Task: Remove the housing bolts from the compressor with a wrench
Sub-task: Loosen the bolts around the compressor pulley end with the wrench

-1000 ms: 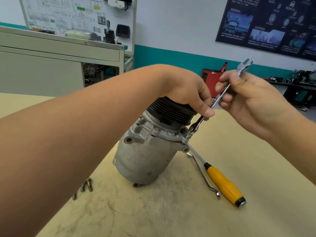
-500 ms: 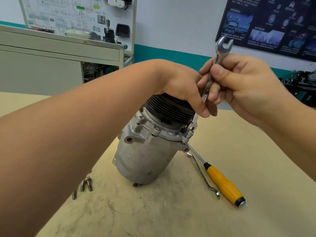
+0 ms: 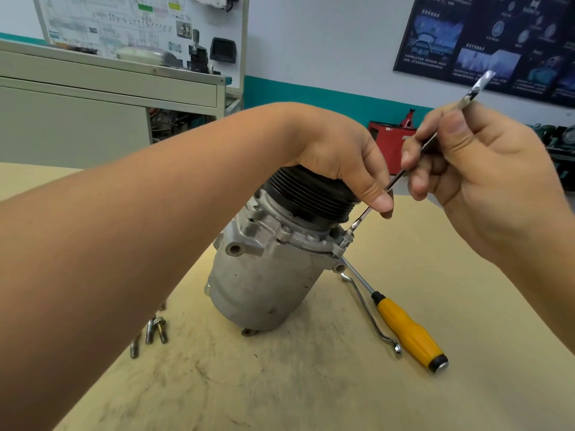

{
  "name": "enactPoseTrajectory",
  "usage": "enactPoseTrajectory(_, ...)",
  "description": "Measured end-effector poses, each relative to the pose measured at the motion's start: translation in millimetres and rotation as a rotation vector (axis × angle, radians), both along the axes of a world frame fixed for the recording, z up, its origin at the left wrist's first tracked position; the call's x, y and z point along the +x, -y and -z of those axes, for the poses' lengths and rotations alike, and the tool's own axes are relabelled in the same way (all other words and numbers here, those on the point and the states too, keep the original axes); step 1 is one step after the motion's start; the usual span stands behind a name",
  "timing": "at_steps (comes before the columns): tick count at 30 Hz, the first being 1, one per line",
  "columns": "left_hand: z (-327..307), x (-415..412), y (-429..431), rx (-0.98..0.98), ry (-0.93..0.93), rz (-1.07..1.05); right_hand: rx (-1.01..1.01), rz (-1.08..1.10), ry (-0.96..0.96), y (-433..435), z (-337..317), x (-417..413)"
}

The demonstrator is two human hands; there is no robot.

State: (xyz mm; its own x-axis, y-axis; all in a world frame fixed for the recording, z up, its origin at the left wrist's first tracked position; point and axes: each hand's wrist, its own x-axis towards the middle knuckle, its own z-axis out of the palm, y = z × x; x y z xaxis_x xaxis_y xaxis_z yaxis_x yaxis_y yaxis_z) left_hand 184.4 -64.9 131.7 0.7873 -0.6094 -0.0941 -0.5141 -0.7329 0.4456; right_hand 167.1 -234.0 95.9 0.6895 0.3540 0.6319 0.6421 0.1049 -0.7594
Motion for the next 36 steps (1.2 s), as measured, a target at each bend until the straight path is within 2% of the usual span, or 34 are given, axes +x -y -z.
enactPoseTrajectory(9, -1, 0, 4, 0.063, 0.067, -0.064, 0.007, -0.057, -0.072, 3, 0, 1)
enactPoseTrajectory(22, 3, 4, 5, 0.089, 0.074, -0.065, 0.053, 0.053, -0.049, 21, 19, 3)
enactPoseTrajectory(32, 5, 11, 4, 0.064, 0.12, -0.105, 0.043, -0.089, -0.2, 25, 9, 13)
enactPoseTrajectory(36, 5, 13, 5, 0.057, 0.13, -0.111, 0.115, -0.032, -0.279, 19, 14, 10)
